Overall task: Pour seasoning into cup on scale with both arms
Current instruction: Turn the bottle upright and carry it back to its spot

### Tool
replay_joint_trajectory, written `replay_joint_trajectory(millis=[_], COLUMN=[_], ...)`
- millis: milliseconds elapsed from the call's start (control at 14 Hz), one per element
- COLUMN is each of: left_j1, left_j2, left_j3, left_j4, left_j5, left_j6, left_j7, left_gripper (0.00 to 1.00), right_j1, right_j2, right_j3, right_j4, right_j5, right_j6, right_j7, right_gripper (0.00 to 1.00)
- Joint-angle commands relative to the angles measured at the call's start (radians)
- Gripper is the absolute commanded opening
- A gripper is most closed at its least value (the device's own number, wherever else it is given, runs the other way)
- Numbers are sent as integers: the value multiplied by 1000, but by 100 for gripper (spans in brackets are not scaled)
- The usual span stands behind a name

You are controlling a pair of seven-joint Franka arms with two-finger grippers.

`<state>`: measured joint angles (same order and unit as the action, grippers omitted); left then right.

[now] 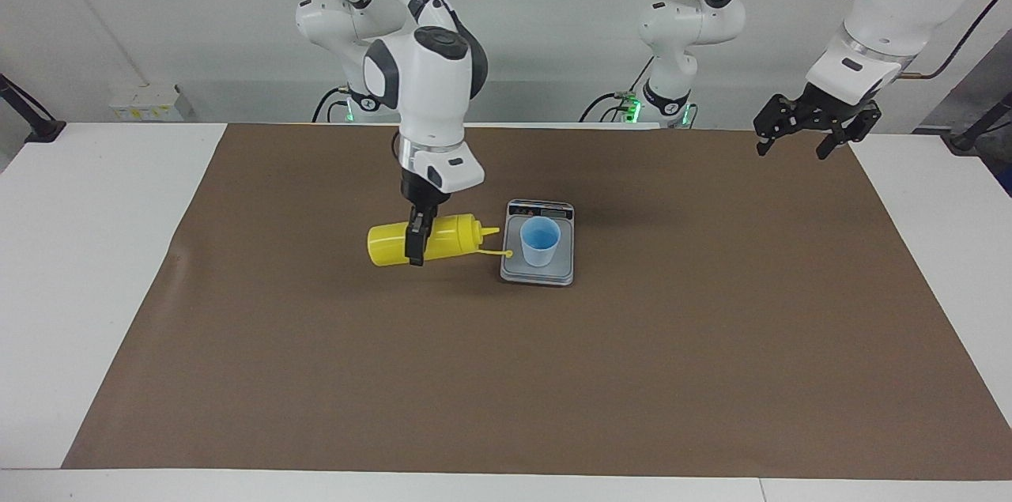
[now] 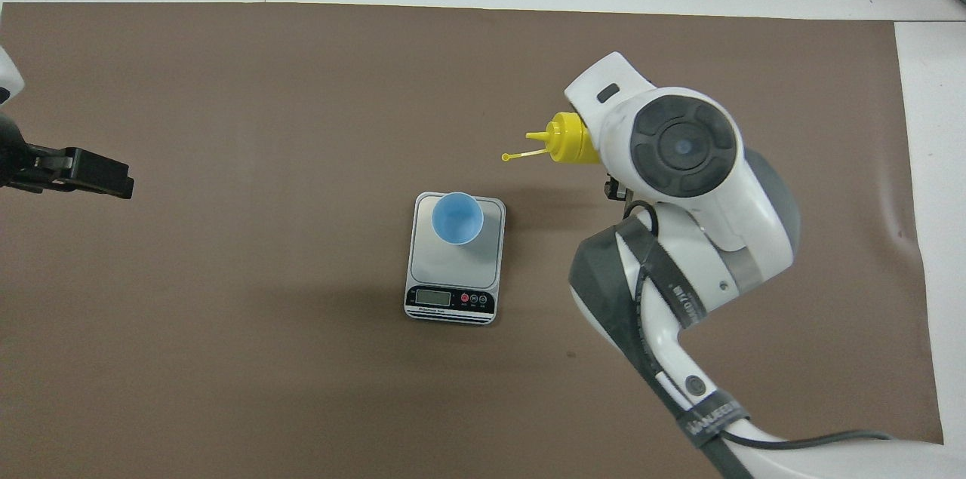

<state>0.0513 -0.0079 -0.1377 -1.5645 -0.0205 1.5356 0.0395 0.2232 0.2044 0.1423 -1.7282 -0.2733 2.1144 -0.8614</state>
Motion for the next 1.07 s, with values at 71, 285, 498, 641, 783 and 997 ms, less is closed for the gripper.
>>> replay_joint_trajectory(millis=[71, 285, 498, 641, 783, 997], left_j1=[7, 7, 7, 7, 7, 7], left_j2=[-15, -15, -15, -15, -15, -15], left_j3=[-6, -5, -6, -6, -6, -6], left_j4=[-25, -25, -25, -25, -25, -25], left_j5=[13, 13, 13, 13, 13, 13], left_j6=[18, 18, 18, 18, 18, 18], left_j7=[13, 13, 13, 13, 13, 13], left_gripper=[100, 100, 100, 100, 100, 100], right_j1=[-103, -180, -261, -306, -346, -387], right_j2=[-31, -39, -65, -66, -60, -63], right_j3=[16, 16, 16, 14, 14, 13], right_j4=[-20, -62, -140, -189, -263, -352], right_j5=[222, 385, 578, 722, 942, 1169], right_j6=[-17, -16, 6, 51, 114, 159], right_j7=[-88, -200, -324, -443, -592, -784], right_gripper=[0, 0, 0, 0, 0, 0])
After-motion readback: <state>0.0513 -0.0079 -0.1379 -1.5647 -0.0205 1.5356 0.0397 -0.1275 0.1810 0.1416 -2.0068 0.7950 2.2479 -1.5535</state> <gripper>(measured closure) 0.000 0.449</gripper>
